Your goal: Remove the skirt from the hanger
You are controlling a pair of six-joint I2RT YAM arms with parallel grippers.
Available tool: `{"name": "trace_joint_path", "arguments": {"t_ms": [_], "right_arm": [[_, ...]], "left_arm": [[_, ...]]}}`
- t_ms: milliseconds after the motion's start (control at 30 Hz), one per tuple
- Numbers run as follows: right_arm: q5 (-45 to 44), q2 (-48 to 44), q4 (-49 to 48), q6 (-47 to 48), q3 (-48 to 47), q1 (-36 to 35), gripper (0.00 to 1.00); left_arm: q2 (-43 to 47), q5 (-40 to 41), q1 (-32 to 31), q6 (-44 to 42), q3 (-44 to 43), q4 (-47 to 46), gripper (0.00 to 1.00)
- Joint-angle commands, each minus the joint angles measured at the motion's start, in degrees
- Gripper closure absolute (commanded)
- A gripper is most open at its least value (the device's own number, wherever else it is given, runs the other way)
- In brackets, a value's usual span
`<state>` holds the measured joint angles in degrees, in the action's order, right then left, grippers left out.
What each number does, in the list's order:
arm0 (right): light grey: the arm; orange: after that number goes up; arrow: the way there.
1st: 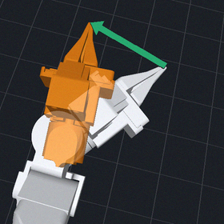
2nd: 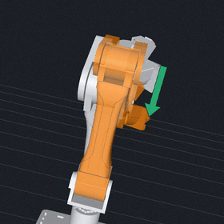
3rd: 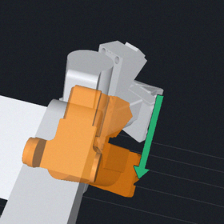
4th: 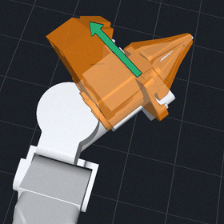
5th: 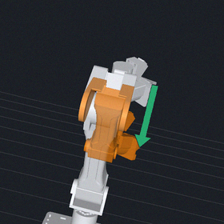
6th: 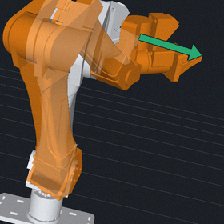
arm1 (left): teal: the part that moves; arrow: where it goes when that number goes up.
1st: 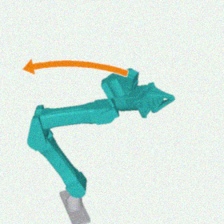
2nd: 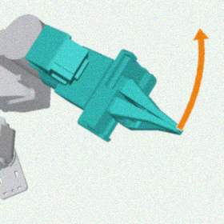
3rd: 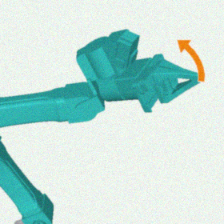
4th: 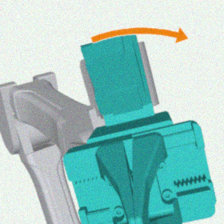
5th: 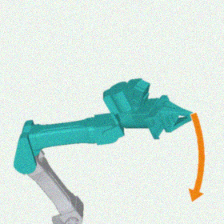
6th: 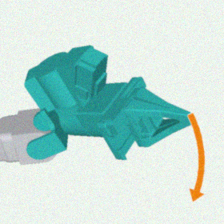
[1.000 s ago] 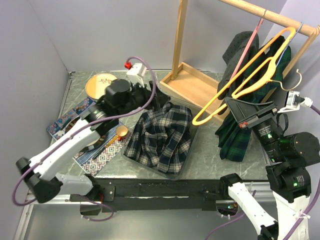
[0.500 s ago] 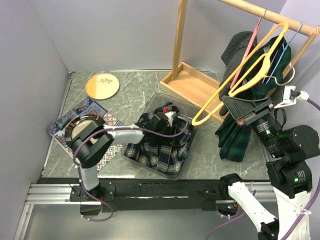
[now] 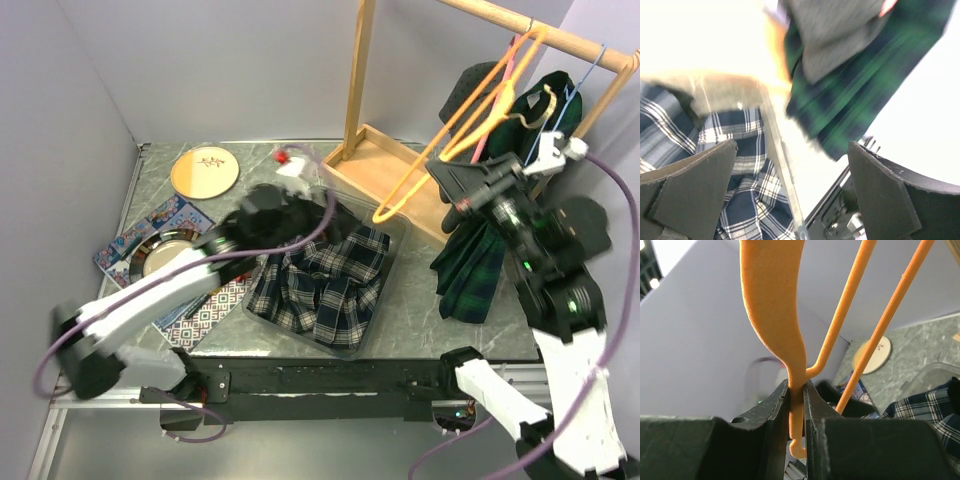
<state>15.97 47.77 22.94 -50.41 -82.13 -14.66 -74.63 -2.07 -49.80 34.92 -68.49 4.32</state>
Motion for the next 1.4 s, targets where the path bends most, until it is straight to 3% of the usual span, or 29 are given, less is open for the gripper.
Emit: {"name": "trace_joint_path", "arguments": {"t_ms": [0, 233, 333, 400, 600, 800, 967, 1033, 1067, 1100, 1200, 1367], "right_arm": [[0.11, 4.69, -4.39, 0.67, -3.56, -1.07, 1.00], [-0.76, 13.83, -8.52, -3.19, -4.88, -3.54, 1.00], [-1.64, 17.70, -11.16, -7.05, -6.20, -3.98, 1.00], [-1.73, 19.89, -11.86, -8.38, -7.43, -4.33, 1.00], [-4.71, 20.88, -13.97, -13.65, -6.64, -5.91, 1.00], [-6.56, 19.82, -14.50, -16.03, -5.77, -5.91, 1.00], [-5.42, 18.24, -16.52, -18.67, -3.48, -6.00, 1.00], [-5.33, 17.98, -16.35, -19.19, -2.87, -5.91, 1.00], [-5.16, 17.71, -16.70, -19.28, -2.69, -5.82, 1.00], [-5.07, 17.54, -16.79, -19.20, -2.43, -5.91, 1.00], [-5.42, 17.01, -16.09, -18.76, -1.64, -5.82, 1.00], [-4.72, 16.30, -17.05, -19.28, 1.35, -5.91, 1.00]], "left_arm": [[9.40, 7.50, -0.03, -4.06, 1.42, 4.47, 0.03], [21.88, 18.40, -0.03, -15.83, 2.83, 11.76, 0.03], [24.00, 17.71, -0.03, -21.19, 2.75, 10.28, 0.03], [23.74, 12.02, -0.03, -25.67, -0.22, 8.87, 0.02], [11.38, 1.46, -0.03, -37.89, -13.13, 8.86, 0.05], [1.26, 1.96, -1.17, -42.21, -21.85, 8.87, 0.11], [-2.36, 9.00, -3.45, -49.06, -19.85, 4.22, 0.25], [-3.68, 10.32, -4.25, -50.64, -19.40, 2.19, 0.36], [-3.94, 10.85, -5.03, -50.82, -19.14, 1.58, 0.43], [-4.55, 11.46, -5.39, -50.82, -19.05, 0.18, 0.66], [-5.17, 13.22, -6.62, -49.77, -19.75, -1.15, 0.91], [-5.44, 16.65, -8.46, -50.64, -20.29, -2.20, 0.99]]}}
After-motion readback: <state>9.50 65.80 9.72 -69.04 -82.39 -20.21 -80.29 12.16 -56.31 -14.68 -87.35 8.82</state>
